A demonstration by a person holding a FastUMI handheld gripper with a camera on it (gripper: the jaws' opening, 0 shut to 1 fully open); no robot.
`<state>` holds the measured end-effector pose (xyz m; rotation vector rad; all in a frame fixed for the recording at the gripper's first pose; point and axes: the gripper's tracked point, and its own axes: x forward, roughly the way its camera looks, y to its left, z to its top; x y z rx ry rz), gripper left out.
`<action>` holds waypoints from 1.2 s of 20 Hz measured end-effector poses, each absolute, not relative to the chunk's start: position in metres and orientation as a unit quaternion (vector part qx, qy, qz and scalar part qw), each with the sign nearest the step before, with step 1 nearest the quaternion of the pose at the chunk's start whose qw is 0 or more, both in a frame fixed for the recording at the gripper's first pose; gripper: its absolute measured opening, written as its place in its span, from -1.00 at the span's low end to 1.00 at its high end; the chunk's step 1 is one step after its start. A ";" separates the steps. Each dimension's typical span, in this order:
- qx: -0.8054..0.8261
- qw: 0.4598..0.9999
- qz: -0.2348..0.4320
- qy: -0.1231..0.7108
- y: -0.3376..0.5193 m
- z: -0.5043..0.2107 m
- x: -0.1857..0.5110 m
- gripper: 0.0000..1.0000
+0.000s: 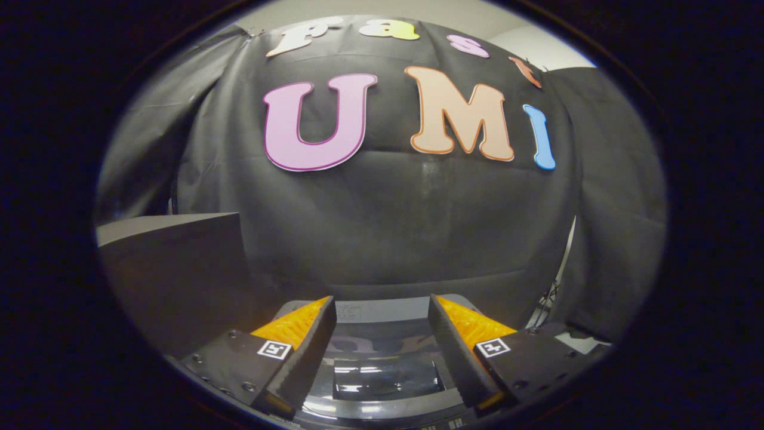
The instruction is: Put the clothes into the washing machine and then close the washing machine lid.
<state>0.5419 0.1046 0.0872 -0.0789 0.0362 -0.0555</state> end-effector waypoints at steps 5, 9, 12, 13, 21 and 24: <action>-0.011 1.000 -0.022 0.010 0.100 0.092 0.537 0.93; 0.035 0.999 -0.029 0.015 0.097 0.086 0.511 0.92; 0.023 0.999 -0.033 0.010 0.091 0.082 0.493 0.93; 0.014 0.999 -0.034 0.000 0.091 0.081 0.485 0.93; -0.029 0.998 -0.013 -0.046 0.088 0.080 0.446 0.93; -0.020 0.999 -0.002 -0.048 0.087 0.087 0.440 0.93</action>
